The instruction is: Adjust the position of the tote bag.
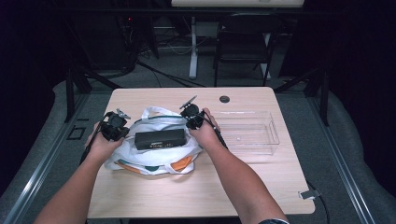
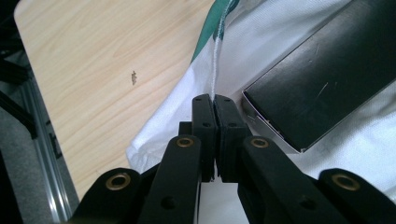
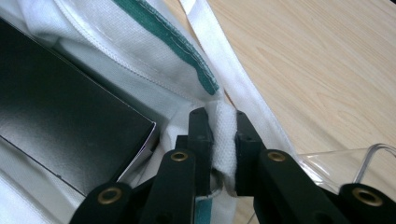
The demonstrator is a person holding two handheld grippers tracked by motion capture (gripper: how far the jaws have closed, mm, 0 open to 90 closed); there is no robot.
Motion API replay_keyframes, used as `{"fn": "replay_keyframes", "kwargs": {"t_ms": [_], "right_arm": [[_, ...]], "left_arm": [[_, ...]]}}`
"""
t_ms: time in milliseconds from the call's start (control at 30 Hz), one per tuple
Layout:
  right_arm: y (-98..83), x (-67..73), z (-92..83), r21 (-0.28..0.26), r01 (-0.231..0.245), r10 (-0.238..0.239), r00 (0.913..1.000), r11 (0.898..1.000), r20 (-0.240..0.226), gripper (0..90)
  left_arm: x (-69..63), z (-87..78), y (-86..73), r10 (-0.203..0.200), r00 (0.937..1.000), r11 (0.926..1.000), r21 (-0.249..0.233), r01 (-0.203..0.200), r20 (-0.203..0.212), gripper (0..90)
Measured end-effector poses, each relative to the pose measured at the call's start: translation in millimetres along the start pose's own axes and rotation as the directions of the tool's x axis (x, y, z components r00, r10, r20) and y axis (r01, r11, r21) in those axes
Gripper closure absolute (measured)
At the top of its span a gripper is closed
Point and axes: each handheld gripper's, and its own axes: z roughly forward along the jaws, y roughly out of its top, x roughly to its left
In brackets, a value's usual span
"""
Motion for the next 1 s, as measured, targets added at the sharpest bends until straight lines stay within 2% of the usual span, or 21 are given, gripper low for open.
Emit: {"fn": "replay_keyframes", "kwargs": {"t_ms": [267,300,433,467,567,633,667,1000], "right_arm": [[-0.5,0.8,2.6,-0.005,-0.005,0.005,1.0000,1.000,-0.001,81.3],[0.4,-0.4,1.5,0.019,0.016,-0.016,0.9999,1.000,-0.001,81.3],[0.2,-0.4,3.0,0.018,0.011,-0.011,0.9999,1.000,-0.004,81.2],[-0.5,0.4,3.7,0.000,-0.007,0.007,0.9999,1.000,-0.012,80.9],[0.2,-0.7,-0.4,-0.003,-0.005,0.005,0.9994,1.000,-0.035,78.6],[-0.4,-0.3,-0.6,-0.020,-0.022,0.021,0.9988,1.000,-0.044,76.4],[-1.0,0.2,-2.2,-0.042,-0.030,0.028,0.9975,0.999,-0.065,73.0],[-4.6,0.6,-15.8,-0.086,-0.013,0.006,0.9960,0.996,-0.089,62.7]], "left_arm": [[-0.6,8.2,3.4,-0.036,0.9994,0.9992,0.020,0.035,0.004,89.0],[-1.4,10.0,3.7,-0.040,0.9992,0.9989,0.023,0.040,0.007,89.0],[-3.5,15.8,4.0,-0.055,0.9984,0.9980,0.032,0.054,0.016,89.0],[-3.9,17.1,3.9,-0.059,0.9981,0.9978,0.032,0.058,0.018,89.1],[-4.0,20.3,3.9,-0.066,0.9975,0.9971,0.039,0.065,0.025,89.0],[-3.8,20.7,3.8,-0.069,0.9973,0.9970,0.037,0.068,0.026,89.0],[-3.4,21.0,3.7,-0.073,0.9970,0.9967,0.038,0.072,0.027,89.1],[-2.1,21.4,3.6,-0.084,0.9959,0.9959,0.038,0.082,0.034,89.0]]}}
